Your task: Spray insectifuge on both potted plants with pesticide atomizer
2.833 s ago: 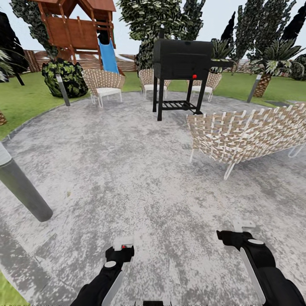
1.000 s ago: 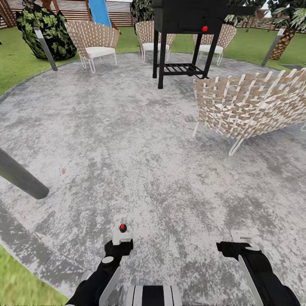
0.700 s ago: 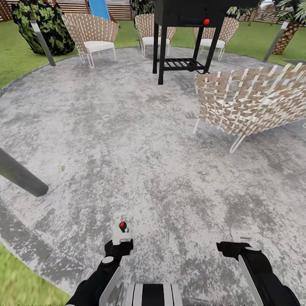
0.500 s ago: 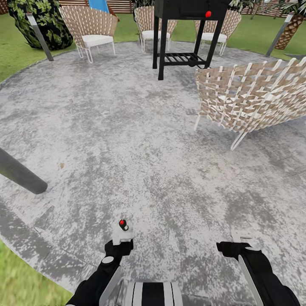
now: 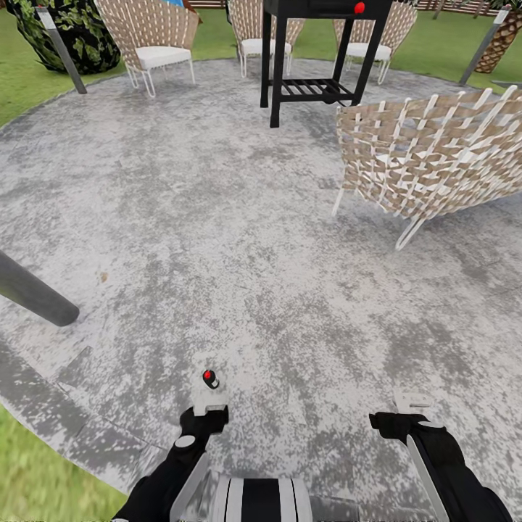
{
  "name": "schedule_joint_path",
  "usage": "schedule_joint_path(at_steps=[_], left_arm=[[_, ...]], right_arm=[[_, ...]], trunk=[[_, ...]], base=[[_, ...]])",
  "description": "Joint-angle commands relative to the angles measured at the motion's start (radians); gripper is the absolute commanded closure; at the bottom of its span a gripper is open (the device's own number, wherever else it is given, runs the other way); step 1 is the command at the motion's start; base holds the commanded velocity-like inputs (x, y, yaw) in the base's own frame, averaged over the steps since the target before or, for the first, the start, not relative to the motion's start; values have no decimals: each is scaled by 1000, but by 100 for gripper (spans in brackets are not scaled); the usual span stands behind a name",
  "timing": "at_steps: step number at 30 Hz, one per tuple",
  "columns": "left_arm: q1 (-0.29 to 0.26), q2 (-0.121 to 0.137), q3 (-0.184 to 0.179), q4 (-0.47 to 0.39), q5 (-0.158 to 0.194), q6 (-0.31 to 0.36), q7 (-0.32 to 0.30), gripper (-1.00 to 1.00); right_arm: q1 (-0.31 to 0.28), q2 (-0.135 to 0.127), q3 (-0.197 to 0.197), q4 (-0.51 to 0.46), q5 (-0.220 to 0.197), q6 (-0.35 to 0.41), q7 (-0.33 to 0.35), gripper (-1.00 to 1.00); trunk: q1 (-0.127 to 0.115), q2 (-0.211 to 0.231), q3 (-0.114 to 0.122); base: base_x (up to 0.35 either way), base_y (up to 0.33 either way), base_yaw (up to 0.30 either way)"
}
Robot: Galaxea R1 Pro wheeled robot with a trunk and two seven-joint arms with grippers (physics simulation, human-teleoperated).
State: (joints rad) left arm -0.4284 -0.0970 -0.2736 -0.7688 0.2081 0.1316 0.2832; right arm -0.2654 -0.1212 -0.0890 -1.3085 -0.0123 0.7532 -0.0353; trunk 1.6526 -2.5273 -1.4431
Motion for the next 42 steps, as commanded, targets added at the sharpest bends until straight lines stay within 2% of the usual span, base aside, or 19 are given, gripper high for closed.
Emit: schedule_joint_path(at_steps=[1, 8, 11, 18, 21, 23, 26, 29, 42], left_arm=[[0, 0, -1, -7, 0, 0, 0, -100], [9, 1, -4, -76, -6, -6, 8, -100], [10, -2, -8, -98, -9, -28, 7, -100], [10, 7, -6, -86, -10, -110, 2, -100], [10, 17, -3, -52, -10, -158, 2, -100], [7, 19, -1, -24, -10, -170, 1, -100], [14, 36, 2, -42, -9, -180, 2, -100], [13, 45, -4, -58, -11, -191, 3, -100], [11, 47, -7, -132, -76, -263, 7, -100]], right_arm=[[0, 0, 0, 0, 0, 0, 0, -100], [-1, -2, -2, -9, -5, -6, 7, -100], [-4, -4, -3, -37, -3, -14, 7, -100], [-13, -4, -2, -80, -2, -18, 6, -100], [-14, -3, -4, -84, -2, -18, 5, -100], [-14, -4, -4, -84, -1, -17, 4, -100], [-23, -5, -21, -92, 0, -15, 5, -100], [-23, -4, -20, -92, 0, -15, 5, -100], [-23, -3, -8, -90, 0, -15, 5, -100]], trunk=[[0, 0, 0], [0, 0, 0], [0, 0, 0], [0, 0, 0], [0, 0, 0], [0, 0, 0], [0, 0, 0], [0, 0, 0], [0, 0, 0]], base=[[0, 0, 0], [0, 0, 0], [0, 0, 0], [0, 0, 0], [0, 0, 0], [52, 0, 0], [0, 0, 0], [0, 0, 0], [0, 0, 0]])
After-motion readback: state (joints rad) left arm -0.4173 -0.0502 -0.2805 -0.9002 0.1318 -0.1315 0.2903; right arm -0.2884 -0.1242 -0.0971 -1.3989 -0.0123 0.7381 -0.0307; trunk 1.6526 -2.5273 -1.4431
